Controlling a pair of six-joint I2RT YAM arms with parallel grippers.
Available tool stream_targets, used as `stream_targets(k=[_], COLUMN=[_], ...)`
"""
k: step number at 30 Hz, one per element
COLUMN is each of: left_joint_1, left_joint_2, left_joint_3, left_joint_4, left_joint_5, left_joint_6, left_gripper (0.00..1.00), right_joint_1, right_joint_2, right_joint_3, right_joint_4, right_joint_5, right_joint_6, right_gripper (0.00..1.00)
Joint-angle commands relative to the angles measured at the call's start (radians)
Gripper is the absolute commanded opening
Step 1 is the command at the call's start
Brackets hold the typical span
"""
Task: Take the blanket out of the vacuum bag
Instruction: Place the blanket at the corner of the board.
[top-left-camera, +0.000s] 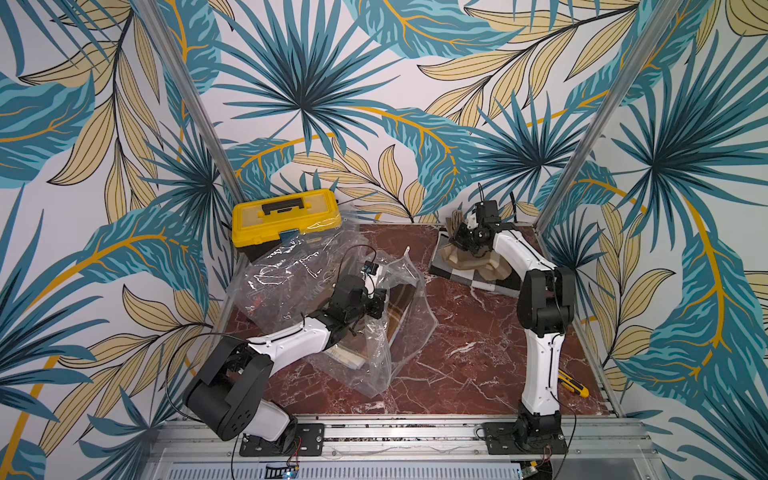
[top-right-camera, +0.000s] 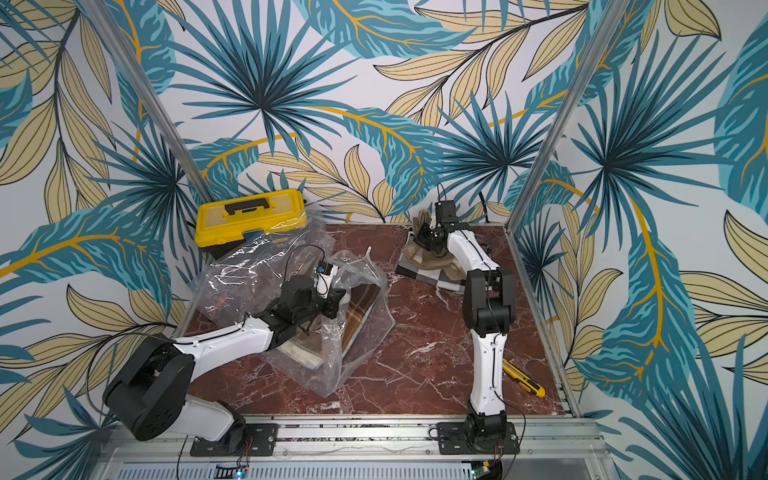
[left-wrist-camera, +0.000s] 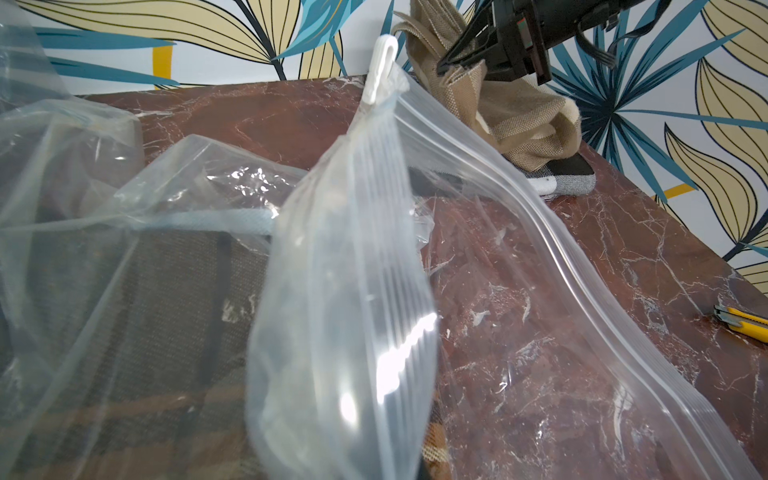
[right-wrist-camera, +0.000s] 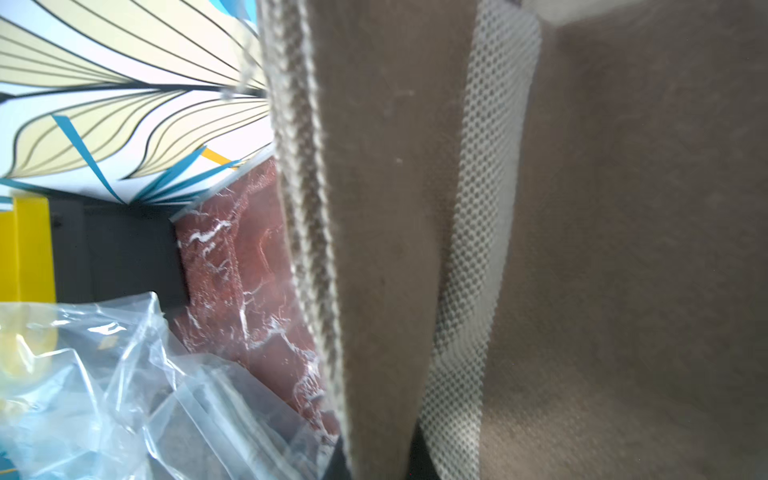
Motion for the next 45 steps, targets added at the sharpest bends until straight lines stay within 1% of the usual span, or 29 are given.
stream_targets(k=[1,7,9,10,11,12,14,15,20,22,25,26,28,30,32,35,36,39,43,45], left_joint_1=[0.005,0.004,0.005,0.006,0.005,0.005,0.004,0.006,0.004,0.005,0.004,0.004,0.005,0.003,0.003,0.003,0.004,0.003,0.003,0.003], left_joint_2=[-0.010,-0.002,0.006,0.006,0.007,0.010,0.008,0.008,0.001,0.004,0.010,0.014,0.023,0.031,0.035,0.038,0.037,0.032,0.027,0.029], left_joint_3=[-0.027,-0.030,-0.024,-0.023,-0.021,-0.018,-0.017,-0.014,-0.018,-0.019,-0.018,-0.019,-0.014,-0.007,-0.002,0.004,0.004,0.003,-0.001,0.001], left_joint_4=[-0.031,-0.024,-0.020,-0.019,-0.017,-0.017,-0.021,-0.023,-0.026,-0.023,-0.016,-0.012,-0.007,-0.008,-0.008,-0.009,-0.011,-0.017,-0.022,-0.027], left_joint_5=[-0.001,0.002,0.007,0.009,0.012,0.013,0.014,0.015,0.019,0.021,0.034,0.039,0.048,0.058,0.065,0.074,0.076,0.076,0.071,0.071], left_joint_6=[0.014,0.015,0.012,0.011,0.009,0.009,0.009,0.009,0.007,0.004,-0.007,-0.010,-0.012,-0.013,-0.014,-0.014,-0.012,-0.012,-0.011,-0.009], left_gripper=[0.00,0.00,0.00,0.00,0.00,0.00,0.00,0.00,0.00,0.00,0.00,0.00,0.00,0.00,0.00,0.00,0.00,0.00,0.00,0.00], right_joint_1=[0.005,0.005,0.002,0.003,0.004,0.004,0.004,0.003,0.003,0.001,-0.009,-0.017,-0.044,-0.097,-0.157,-0.242,-0.261,-0.295,-0.330,-0.345], right_joint_2=[0.045,0.049,0.060,0.063,0.062,0.057,0.029,0.012,-0.101,-0.154,-0.273,-0.320,-0.400,-0.467,-0.497,-0.473,-0.460,-0.435,-0.414,-0.396], right_joint_3=[-0.002,-0.020,-0.015,-0.016,-0.019,-0.031,-0.059,-0.067,-0.083,-0.097,-0.215,-0.271,-0.379,-0.511,-0.629,-0.732,-0.747,-0.772,-0.864,-0.902], right_joint_4=[0.053,0.019,0.022,0.028,0.037,0.055,0.079,0.073,-0.037,-0.086,-0.053,-0.021,0.056,0.187,0.354,0.555,0.606,0.671,0.896,0.972], right_joint_5=[-0.029,0.031,0.011,-0.003,-0.018,-0.042,-0.048,-0.032,0.069,0.117,0.165,0.174,0.150,0.084,-0.013,-0.159,-0.188,-0.226,-0.274,-0.299], right_joint_6=[0.047,-0.004,-0.007,-0.006,-0.003,-0.004,-0.008,-0.019,-0.118,-0.150,-0.159,-0.148,-0.103,-0.015,0.087,0.252,0.277,0.324,0.451,0.497], right_gripper=[0.00,0.00,0.00,0.02,0.11,0.23,0.42,0.47,0.58,0.64,0.70,0.71,0.71,0.72,0.72,0.71,0.71,0.70,0.70,0.70])
